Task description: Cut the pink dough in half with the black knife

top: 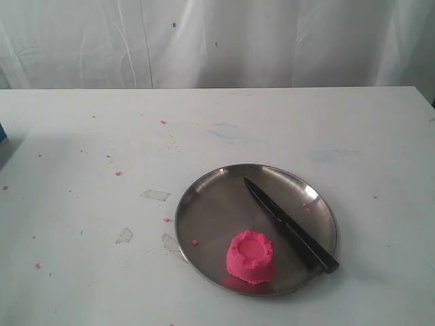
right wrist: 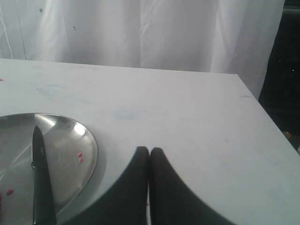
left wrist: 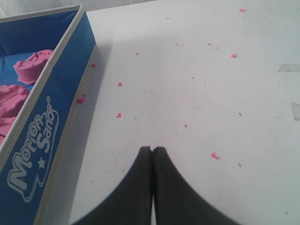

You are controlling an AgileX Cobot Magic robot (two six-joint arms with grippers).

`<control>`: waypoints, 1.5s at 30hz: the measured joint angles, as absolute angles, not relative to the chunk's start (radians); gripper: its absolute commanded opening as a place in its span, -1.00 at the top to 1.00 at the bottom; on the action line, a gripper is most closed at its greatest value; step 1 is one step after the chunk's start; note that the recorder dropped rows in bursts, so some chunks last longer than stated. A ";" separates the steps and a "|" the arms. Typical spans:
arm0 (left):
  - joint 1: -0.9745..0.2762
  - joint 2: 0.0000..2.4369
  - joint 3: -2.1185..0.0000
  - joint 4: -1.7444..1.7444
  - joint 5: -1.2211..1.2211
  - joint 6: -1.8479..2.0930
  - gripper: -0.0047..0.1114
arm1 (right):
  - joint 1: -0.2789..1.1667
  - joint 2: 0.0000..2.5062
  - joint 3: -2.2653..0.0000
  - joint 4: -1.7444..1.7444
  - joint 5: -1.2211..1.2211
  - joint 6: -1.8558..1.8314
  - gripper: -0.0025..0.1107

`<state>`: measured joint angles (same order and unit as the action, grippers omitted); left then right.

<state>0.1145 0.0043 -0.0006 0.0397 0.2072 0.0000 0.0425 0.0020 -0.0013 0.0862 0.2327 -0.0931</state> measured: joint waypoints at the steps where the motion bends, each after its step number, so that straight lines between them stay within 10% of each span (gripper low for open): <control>1: 0.115 0.004 -0.001 0.040 0.207 0.000 0.92 | 0.042 0.002 -0.001 0.086 0.233 -0.093 0.96; 45: 0.115 0.004 -0.001 0.040 0.207 0.000 0.92 | 0.042 0.002 -0.001 0.086 -0.080 -0.095 0.96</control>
<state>0.1145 0.0043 -0.0006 0.0397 0.2072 0.0000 0.0425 0.0020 -0.0013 0.0862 -0.0802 -0.0950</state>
